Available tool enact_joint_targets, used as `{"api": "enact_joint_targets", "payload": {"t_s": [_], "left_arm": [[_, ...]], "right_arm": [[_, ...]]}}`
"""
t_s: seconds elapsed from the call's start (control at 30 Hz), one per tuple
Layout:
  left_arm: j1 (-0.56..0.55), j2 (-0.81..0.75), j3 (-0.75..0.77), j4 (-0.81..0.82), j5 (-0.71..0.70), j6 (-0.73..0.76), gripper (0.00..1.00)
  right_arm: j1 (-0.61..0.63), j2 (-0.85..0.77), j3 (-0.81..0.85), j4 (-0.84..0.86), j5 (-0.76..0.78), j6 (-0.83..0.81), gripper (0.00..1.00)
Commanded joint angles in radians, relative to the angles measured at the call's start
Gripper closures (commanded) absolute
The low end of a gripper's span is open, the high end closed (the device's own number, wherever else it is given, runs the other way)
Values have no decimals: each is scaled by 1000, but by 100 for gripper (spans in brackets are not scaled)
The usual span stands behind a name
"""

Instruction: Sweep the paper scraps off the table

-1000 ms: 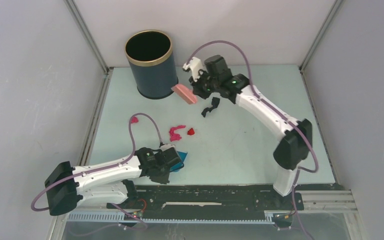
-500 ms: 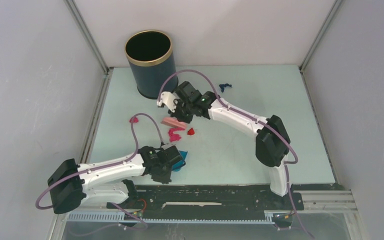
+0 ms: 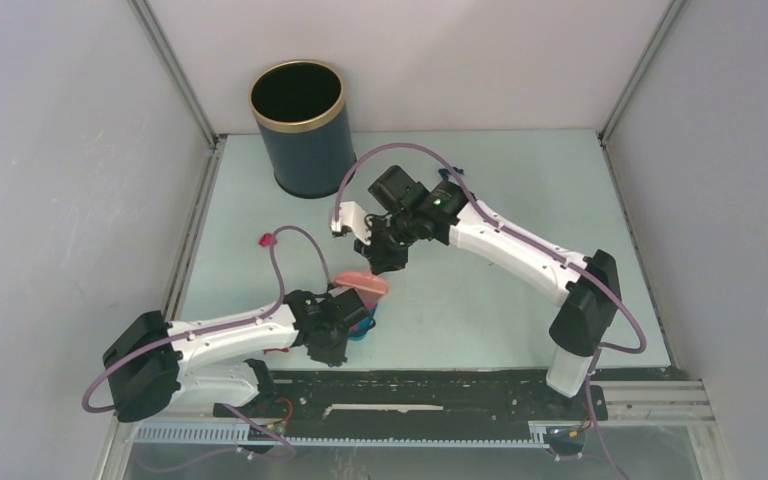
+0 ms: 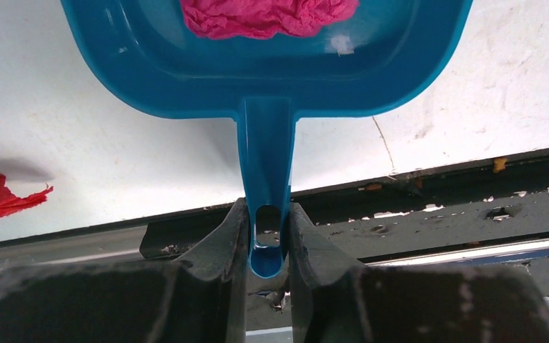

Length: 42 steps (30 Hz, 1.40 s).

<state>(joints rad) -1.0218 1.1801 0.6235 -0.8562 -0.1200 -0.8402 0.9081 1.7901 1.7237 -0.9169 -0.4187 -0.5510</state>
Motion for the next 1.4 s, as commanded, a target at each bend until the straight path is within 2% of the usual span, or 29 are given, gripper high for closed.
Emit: {"api": "enact_joint_targets", "payload": {"t_s": [0.0,0.17,0.23,0.4,0.7,0.83,0.9,0.97,1.13,1.37], "left_arm": [[5,-9,43,49,-9,43,100],[-6,0,65,30,-6,73,100],[-15,15,89,5,0,95,100],[-22,47,139,-32,18,138,100],[-17,86,144,-48,39,132,100],[-5,84,132,-7,75,139,100],[20,82,123,21,96,156,100],[59,91,120,39,110,176,100],[98,142,151,31,108,238,100],[110,238,190,42,85,287,100]], "right_arm": [[-20,-38,76,-70,-7,37,100],[-113,-3,218,-86,155,105,100],[-144,13,262,-76,272,102,100],[-210,54,252,23,564,46,100],[-333,221,203,272,750,-88,100],[-325,292,202,262,723,-58,100],[-299,294,194,207,628,-18,100],[-259,264,142,195,530,5,100],[-136,168,-17,213,482,0,100],[-71,82,-70,111,298,79,100]]}}
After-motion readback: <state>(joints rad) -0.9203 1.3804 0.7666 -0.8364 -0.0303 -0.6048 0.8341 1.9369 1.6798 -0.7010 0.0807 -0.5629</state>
